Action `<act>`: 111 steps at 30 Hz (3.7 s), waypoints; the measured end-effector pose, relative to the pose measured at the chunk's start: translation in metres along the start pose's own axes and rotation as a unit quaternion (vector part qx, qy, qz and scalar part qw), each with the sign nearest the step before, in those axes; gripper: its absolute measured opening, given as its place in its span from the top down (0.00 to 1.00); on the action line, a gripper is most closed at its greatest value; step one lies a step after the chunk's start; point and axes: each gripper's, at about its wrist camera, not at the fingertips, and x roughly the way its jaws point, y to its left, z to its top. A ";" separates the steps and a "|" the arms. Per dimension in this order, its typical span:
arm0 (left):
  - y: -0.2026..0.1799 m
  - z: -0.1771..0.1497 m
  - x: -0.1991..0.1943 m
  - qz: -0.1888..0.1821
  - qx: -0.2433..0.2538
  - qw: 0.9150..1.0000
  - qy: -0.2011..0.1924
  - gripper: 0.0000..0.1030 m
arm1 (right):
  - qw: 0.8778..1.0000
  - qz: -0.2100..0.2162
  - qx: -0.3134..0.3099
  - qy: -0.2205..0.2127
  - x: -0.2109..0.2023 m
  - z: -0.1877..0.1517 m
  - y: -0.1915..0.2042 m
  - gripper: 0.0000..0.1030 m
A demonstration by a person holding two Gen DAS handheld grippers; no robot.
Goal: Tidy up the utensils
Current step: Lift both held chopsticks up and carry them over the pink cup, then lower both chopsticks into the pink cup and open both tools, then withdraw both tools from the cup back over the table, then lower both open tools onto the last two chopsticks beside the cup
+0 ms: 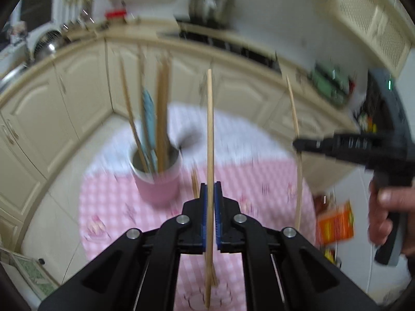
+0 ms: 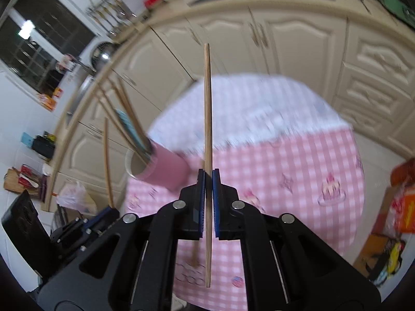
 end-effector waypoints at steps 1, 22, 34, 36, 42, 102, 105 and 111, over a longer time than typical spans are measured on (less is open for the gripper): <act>0.005 0.010 -0.009 0.005 -0.007 1.000 -0.021 0.96 | 1.000 0.011 -0.009 -0.014 -0.005 0.009 0.012 0.95; 0.060 0.099 -0.004 -0.017 -0.089 0.980 -0.176 0.96 | 0.980 0.083 -0.104 -0.149 0.009 0.073 0.123 0.95; 0.084 0.069 0.046 -0.012 -0.090 0.975 -0.202 0.96 | 0.974 0.068 -0.134 -0.170 0.068 0.046 0.124 0.95; 0.087 0.064 0.053 -0.012 -0.089 0.975 -0.204 0.96 | 0.974 0.063 -0.137 -0.167 0.075 0.041 0.122 0.95; 0.089 0.050 0.068 -0.019 -0.081 0.977 -0.198 0.95 | 0.978 0.049 -0.133 -0.151 0.093 0.033 0.115 0.94; 0.018 -0.014 0.014 0.082 -0.027 0.992 0.096 0.07 | 0.992 -0.099 0.018 0.083 0.017 -0.054 -0.013 0.06; 0.015 -0.032 0.041 0.085 -0.028 0.988 0.126 0.07 | 0.990 -0.105 0.017 0.096 0.022 -0.058 -0.022 0.06; 0.011 -0.069 0.101 0.110 -0.020 0.976 0.188 0.07 | 0.986 -0.115 0.013 0.121 0.026 -0.068 -0.038 0.06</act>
